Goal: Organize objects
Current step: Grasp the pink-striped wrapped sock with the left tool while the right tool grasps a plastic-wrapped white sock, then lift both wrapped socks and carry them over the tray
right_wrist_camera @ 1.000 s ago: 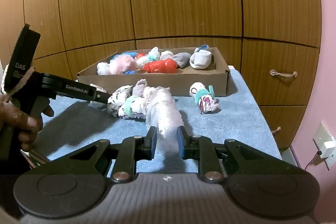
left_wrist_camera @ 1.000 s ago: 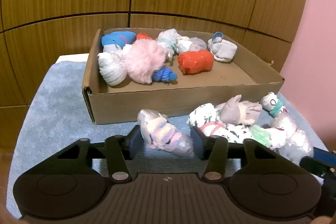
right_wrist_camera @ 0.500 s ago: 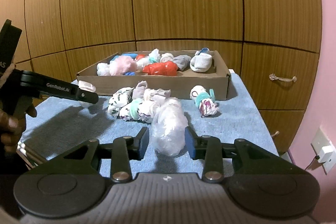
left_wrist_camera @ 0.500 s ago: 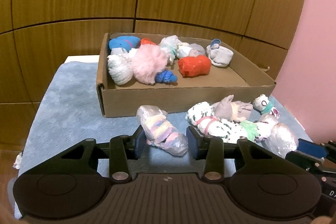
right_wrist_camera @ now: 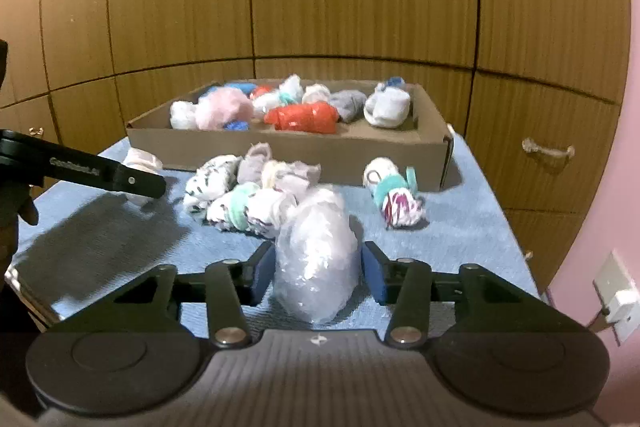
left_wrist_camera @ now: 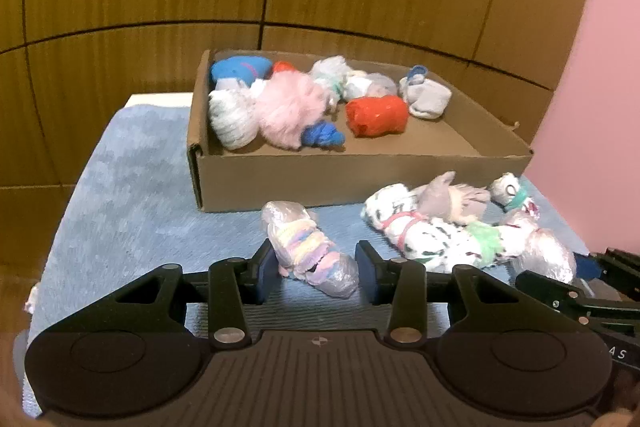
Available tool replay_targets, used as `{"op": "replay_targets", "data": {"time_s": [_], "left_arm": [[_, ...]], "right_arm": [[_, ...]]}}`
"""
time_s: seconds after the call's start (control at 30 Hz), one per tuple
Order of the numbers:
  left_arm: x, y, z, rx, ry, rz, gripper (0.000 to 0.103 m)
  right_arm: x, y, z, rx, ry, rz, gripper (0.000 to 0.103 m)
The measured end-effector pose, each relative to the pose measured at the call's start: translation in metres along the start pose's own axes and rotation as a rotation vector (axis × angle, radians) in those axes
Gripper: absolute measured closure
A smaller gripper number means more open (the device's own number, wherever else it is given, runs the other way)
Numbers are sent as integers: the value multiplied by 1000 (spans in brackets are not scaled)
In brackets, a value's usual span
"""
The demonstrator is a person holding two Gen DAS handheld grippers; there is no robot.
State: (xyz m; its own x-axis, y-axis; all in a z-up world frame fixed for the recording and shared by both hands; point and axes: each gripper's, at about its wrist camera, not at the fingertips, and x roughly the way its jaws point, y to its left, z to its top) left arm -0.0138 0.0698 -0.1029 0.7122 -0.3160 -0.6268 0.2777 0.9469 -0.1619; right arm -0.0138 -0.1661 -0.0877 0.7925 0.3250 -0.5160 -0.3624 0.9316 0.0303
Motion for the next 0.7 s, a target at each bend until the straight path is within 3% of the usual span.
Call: {"op": "replay_targets", "data": {"time_s": [0.23,0.3,0.37,0.5,0.7], "left_arm": [[9,2,7,-26,10,13,42],[11,0,7,-22,10,20,46],[11,1,7,-19,8,24,61],[7,5,7,-46,3,18,65],[-13,-6,11,23,-40,24,65]], "right_arm": [[-3,-4,-7,39,-19,13,71],[-4,-5,-7,41,-22,16,72],[-6,-6,-7,43,-28,19,73],[-11,-6,-6,47,-36,21,73],[-21,-5,0,42,-55,29,73]]}}
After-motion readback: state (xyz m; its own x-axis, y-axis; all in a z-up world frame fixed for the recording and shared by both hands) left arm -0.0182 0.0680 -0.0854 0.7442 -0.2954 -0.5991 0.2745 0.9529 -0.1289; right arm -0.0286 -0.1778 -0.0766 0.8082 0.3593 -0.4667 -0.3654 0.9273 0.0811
